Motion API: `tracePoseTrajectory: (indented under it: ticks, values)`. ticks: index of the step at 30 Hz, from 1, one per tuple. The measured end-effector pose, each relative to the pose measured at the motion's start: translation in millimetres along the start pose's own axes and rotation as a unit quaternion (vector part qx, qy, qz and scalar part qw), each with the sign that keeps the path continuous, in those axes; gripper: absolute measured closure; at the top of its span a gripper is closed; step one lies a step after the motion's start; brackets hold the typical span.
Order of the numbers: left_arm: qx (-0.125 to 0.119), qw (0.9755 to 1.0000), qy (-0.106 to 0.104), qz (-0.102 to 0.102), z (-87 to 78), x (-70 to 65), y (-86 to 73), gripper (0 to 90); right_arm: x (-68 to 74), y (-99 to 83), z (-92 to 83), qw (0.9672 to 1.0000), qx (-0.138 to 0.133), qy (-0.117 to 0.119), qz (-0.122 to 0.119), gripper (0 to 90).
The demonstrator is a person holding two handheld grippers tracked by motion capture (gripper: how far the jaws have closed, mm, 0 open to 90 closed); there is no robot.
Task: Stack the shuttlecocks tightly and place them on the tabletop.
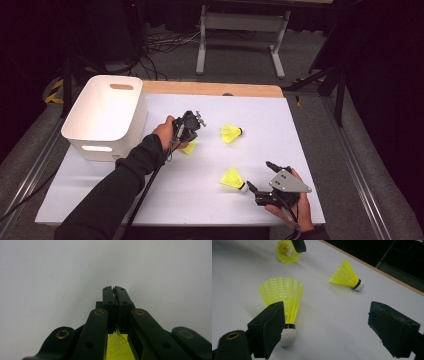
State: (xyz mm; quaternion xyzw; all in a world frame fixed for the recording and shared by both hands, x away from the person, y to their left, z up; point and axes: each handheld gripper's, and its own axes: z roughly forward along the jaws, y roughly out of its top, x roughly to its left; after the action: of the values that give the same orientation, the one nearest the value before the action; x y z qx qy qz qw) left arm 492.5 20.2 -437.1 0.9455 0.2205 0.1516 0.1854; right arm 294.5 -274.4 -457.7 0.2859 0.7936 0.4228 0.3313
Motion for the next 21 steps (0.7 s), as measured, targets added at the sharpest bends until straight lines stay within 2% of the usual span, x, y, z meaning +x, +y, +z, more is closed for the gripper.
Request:
tracePoseTrajectory:
  ticks: [1, 2, 4, 5, 8, 10, 12, 14, 20, 21]
  values:
    - [-0.001, 1.0000, 0.002, -0.004, 0.4, 1.2, 2.2, 88.4, 0.0, 0.0, 0.0, 1.0000, 0.000, 0.000, 0.000, 15.0]
    - [-0.003, 0.9998, -0.004, -0.019, 0.4, 3.4, 5.7, 88.4, -0.3, 0.0, -0.2, 1.0000, -0.001, 0.000, 0.000, 15.0]
    - [0.001, 0.9998, -0.002, -0.022, 0.3, 3.5, 7.1, 88.4, -0.7, -0.1, -0.1, 1.0000, 0.000, 0.000, -0.001, 15.0]
    - [-0.001, 0.9996, 0.003, -0.030, 0.2, 4.1, 9.1, 88.2, -0.7, -0.1, 0.0, 1.0000, -0.001, 0.000, -0.001, 14.9]
    - [0.001, 0.9996, 0.003, -0.028, 1.9, 4.7, 12.1, 85.9, -0.2, 0.0, 0.0, 1.0000, -0.001, 0.003, 0.000, 14.9]
    - [-0.001, 0.9995, -0.018, -0.027, 3.9, 4.0, 11.5, 85.4, -0.1, -0.1, 0.0, 1.0000, -0.001, 0.004, -0.002, 14.9]
    - [0.001, 0.9996, -0.009, -0.025, 5.1, 3.0, 11.1, 81.6, 0.0, 0.0, -0.4, 1.0000, -0.002, 0.004, -0.003, 14.7]
    - [-0.007, 0.9994, -0.011, -0.031, 3.6, 2.0, 10.6, 76.2, -0.2, 0.1, -0.4, 1.0000, -0.004, 0.004, 0.000, 14.7]
    - [-0.021, 0.9995, -0.009, -0.020, -3.3, 0.4, 10.6, 69.4, 0.1, 0.5, -0.8, 1.0000, -0.004, 0.005, -0.002, 14.4]
    - [-0.024, 0.9995, -0.012, -0.017, -5.4, 0.4, 10.0, 64.7, -0.2, 0.7, -1.5, 1.0000, -0.005, 0.004, -0.002, 14.3]
